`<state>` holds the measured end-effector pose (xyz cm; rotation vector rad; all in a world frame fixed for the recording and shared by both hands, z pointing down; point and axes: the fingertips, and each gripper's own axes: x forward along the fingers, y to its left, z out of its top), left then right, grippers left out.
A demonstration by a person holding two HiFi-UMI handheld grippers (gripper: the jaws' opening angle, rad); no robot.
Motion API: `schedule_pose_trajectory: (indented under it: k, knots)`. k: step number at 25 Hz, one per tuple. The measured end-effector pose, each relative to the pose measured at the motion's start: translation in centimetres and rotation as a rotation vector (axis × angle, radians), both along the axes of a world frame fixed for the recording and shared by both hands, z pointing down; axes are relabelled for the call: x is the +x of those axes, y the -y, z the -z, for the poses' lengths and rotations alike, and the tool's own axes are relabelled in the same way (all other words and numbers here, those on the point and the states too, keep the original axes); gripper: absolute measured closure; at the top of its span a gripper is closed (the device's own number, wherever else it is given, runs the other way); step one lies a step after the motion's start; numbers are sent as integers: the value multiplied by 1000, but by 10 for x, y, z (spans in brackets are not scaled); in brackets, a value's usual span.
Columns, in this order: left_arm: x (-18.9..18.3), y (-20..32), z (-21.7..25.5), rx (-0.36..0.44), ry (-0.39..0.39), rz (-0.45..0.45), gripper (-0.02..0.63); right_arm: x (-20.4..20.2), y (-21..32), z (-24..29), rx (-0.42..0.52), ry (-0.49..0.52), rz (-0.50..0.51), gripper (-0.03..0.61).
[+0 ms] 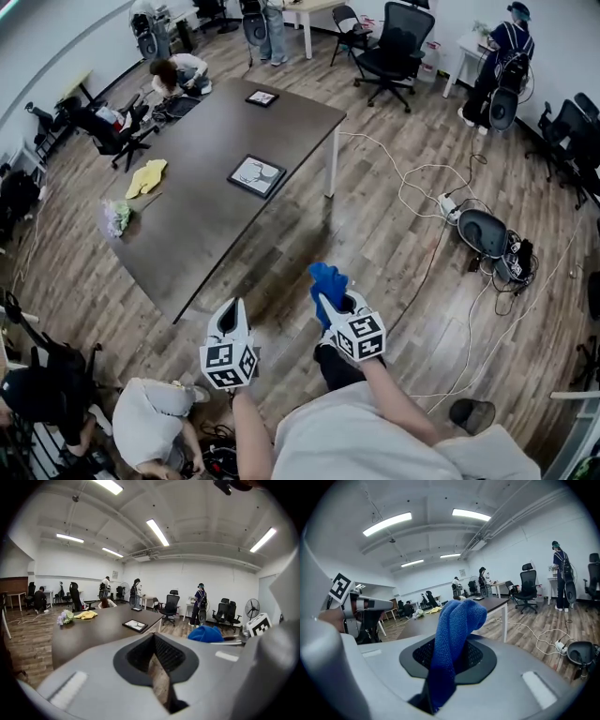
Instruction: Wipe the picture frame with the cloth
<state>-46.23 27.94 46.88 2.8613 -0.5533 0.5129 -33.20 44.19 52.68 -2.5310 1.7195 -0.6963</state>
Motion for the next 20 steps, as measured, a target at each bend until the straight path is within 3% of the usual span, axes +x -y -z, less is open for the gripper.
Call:
schedule_pose_trajectory:
  k: [9,20]
  knots:
    - [117,82,12,23,49,-27,561,110,70,-9,-8,47,4,497]
    - [159,140,-27,-92,75,38,561,187,138,-21,-30,43,48,497]
